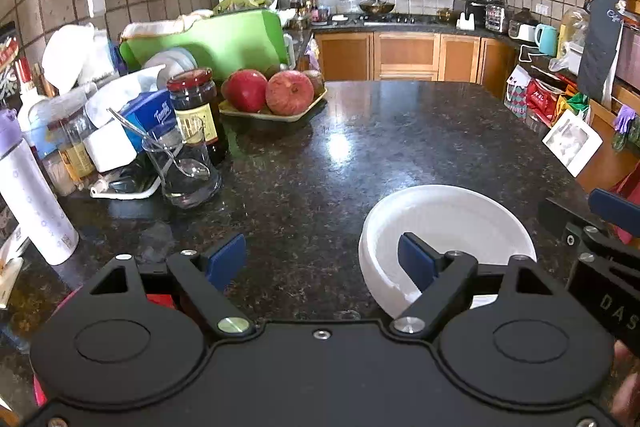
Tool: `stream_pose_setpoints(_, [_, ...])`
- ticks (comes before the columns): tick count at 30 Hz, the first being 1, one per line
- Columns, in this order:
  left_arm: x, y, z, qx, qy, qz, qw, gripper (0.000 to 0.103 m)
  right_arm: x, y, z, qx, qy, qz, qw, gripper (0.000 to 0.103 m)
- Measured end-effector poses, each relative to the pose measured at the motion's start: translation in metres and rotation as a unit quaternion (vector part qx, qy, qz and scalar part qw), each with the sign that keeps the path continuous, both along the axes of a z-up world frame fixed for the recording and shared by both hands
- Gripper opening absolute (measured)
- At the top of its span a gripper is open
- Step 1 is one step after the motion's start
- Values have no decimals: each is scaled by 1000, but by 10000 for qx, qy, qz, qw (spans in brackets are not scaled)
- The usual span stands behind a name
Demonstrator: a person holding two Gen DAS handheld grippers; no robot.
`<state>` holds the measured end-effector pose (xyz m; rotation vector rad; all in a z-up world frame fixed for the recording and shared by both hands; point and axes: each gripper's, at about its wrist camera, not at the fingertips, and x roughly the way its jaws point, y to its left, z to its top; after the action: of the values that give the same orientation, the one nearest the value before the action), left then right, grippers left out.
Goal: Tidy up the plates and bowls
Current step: 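Move the left gripper to the stacked white bowls and close on the rim, then lift the stacked white bowls off the countertop with the left gripper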
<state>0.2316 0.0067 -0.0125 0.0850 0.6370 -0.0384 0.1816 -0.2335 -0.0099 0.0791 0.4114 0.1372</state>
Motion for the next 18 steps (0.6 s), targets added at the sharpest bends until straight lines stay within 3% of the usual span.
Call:
stream_pose_setpoints(4, [5,1,1,-130,104,16,9999,83,11,-3,1,116,247,129,9995,55])
stream_pose_setpoints(8, [9,-1,0,-99,161,-19,9998,77,17,0,0,-88,269,178,9994,54])
stream_pose_setpoints(18, [18,-2,-5,-93,319,-125,9994,76,27,4,-8,-167,651,376,9970,39])
